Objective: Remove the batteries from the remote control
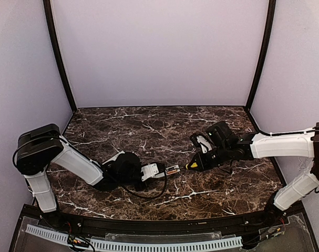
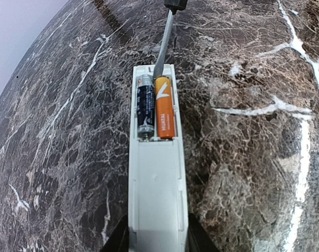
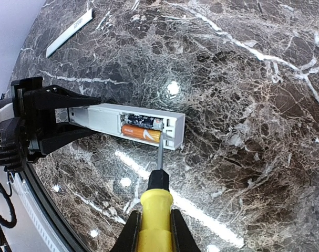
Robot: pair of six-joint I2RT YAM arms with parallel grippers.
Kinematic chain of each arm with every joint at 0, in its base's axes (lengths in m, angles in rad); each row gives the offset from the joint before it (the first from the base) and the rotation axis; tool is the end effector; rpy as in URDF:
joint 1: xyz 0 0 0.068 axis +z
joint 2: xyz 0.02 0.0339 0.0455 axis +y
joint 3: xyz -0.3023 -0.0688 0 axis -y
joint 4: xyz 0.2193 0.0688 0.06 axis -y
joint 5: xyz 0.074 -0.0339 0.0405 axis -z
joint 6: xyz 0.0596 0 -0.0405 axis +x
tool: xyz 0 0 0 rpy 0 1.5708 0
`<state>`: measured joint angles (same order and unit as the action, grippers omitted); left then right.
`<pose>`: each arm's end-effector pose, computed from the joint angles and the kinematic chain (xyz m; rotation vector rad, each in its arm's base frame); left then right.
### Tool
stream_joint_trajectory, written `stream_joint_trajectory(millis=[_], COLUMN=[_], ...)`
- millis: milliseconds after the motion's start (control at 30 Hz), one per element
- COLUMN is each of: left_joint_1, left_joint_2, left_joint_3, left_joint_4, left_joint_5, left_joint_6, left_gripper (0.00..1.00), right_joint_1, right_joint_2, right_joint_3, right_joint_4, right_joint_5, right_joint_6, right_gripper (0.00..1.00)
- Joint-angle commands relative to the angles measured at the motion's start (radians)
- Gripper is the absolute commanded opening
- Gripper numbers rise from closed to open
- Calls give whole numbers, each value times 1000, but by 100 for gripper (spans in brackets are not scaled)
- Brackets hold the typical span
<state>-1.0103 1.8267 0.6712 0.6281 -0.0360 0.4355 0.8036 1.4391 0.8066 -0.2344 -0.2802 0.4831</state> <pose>0.1907 -0.2998 0.1623 1.3813 1.5988 -0.3078 0.1808 0.2113 0.2319 -0.5491 2.5511 0.8681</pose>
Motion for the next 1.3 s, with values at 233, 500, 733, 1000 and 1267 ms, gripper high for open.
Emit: stream_joint_trajectory(millis=[233, 500, 733, 1000, 1267], left_joint_1=[-30, -30, -30, -30, -30], left_joint_2=[18, 20, 23, 25, 26], left_joint_3=[13, 16, 17, 21, 23], left_joint_4=[-10, -13, -17, -23, -30], left_joint_5=[102, 102, 104, 110, 118], left_joint_6=[33, 34, 33, 34, 34], left_gripper=[0, 0, 0, 0, 0], right_joint_1=[46, 46, 46, 46, 53], right_joint_2=[96, 105, 110, 89, 89], right_joint_3=[-73, -88, -115, -131, -132], right_joint_4=[138, 160, 230, 287, 302], right_joint_5=[-489, -555, -628, -691, -727], right_joint_6=[-45, -46, -6, 19, 30], right_gripper=[0, 0, 0, 0, 0])
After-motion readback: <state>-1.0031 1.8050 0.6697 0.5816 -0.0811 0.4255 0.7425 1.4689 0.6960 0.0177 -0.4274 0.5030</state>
